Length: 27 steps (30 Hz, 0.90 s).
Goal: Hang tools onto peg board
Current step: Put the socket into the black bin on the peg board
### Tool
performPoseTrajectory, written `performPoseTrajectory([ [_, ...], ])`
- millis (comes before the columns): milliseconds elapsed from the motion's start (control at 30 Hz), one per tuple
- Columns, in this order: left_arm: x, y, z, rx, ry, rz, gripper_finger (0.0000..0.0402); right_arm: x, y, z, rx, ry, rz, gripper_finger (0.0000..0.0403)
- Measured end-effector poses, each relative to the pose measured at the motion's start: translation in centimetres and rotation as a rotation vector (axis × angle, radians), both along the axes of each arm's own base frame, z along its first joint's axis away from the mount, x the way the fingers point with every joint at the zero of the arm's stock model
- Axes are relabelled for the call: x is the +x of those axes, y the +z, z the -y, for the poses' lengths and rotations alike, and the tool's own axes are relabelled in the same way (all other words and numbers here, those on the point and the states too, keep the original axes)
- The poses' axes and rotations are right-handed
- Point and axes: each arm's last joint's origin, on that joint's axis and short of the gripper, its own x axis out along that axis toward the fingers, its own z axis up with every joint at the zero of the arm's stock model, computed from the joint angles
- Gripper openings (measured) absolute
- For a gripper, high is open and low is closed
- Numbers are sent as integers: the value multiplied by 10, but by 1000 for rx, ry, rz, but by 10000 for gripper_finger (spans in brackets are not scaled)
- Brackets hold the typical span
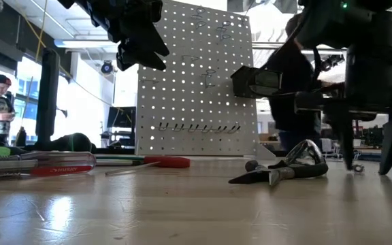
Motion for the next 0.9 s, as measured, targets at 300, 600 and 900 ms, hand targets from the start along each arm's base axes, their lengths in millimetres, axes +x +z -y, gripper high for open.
performPoseTrajectory([
  [300, 0, 0, -1, 25, -8, 2, 163, -3, -7, -9, -8, 68, -39, 21],
  [600, -2, 9, -7, 22, 15, 54, 163, -3, 56, -7, -151, 259, -65, 14],
  [900, -4, 18, -21, 0, 84, 114, 163, -8, 170, 47, -733, 110, 206, 14],
])
